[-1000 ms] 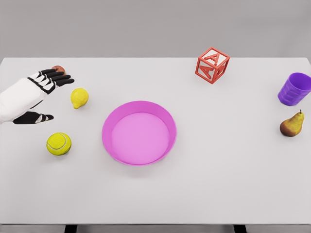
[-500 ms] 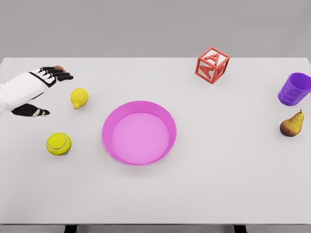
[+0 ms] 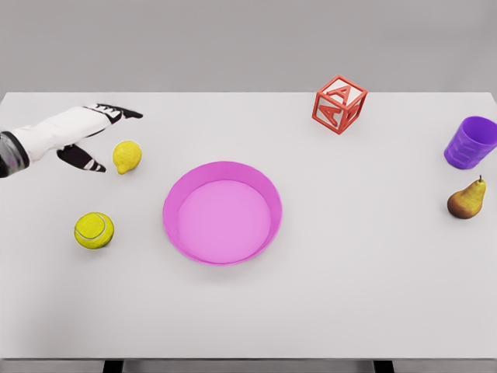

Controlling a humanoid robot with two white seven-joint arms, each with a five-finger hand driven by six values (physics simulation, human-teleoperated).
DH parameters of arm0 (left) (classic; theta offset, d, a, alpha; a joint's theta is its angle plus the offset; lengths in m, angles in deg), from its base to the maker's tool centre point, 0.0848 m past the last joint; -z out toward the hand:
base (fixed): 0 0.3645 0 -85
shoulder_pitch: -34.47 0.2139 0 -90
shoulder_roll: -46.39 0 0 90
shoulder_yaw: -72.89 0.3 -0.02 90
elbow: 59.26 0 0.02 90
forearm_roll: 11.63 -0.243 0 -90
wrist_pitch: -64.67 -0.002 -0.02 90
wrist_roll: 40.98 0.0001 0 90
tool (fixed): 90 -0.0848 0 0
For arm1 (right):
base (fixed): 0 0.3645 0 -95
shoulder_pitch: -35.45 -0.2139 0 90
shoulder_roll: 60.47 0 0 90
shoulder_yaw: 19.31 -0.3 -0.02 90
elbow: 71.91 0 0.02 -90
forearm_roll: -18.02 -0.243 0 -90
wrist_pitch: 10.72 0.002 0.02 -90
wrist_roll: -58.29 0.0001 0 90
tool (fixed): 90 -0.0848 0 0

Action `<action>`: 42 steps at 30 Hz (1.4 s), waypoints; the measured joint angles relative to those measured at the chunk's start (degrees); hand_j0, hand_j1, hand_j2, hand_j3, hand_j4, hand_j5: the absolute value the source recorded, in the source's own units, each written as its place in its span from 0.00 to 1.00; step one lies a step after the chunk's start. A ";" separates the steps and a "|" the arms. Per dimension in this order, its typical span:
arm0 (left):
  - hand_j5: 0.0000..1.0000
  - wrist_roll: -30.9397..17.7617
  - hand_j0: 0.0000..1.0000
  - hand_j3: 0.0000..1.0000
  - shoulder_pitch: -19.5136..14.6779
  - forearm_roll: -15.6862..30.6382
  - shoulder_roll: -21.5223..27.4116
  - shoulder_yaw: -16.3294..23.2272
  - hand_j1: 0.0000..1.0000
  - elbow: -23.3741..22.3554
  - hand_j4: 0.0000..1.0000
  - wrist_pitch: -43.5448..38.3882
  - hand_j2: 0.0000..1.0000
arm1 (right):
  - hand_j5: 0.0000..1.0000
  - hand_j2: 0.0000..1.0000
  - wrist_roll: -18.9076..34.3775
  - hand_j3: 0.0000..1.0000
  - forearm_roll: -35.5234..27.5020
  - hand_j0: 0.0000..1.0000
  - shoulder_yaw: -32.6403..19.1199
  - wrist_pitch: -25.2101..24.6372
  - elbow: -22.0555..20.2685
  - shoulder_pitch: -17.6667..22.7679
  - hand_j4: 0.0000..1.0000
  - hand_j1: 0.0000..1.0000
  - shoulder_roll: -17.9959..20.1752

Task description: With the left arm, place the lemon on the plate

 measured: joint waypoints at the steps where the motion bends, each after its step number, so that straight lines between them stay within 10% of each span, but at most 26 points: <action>1: 1.00 -0.01 1.00 1.00 0.00 0.01 -0.12 0.10 1.00 -0.28 1.00 -0.65 1.00 | 1.00 1.00 0.00 1.00 0.00 1.00 0.00 0.00 -0.01 0.00 1.00 1.00 0.00; 42: 1.00 -0.03 1.00 1.00 -5.19 -6.94 -3.29 5.35 1.00 -9.11 1.00 -1.72 1.00 | 1.00 1.00 0.00 1.00 0.00 1.00 0.00 0.00 0.00 0.00 1.00 1.00 0.00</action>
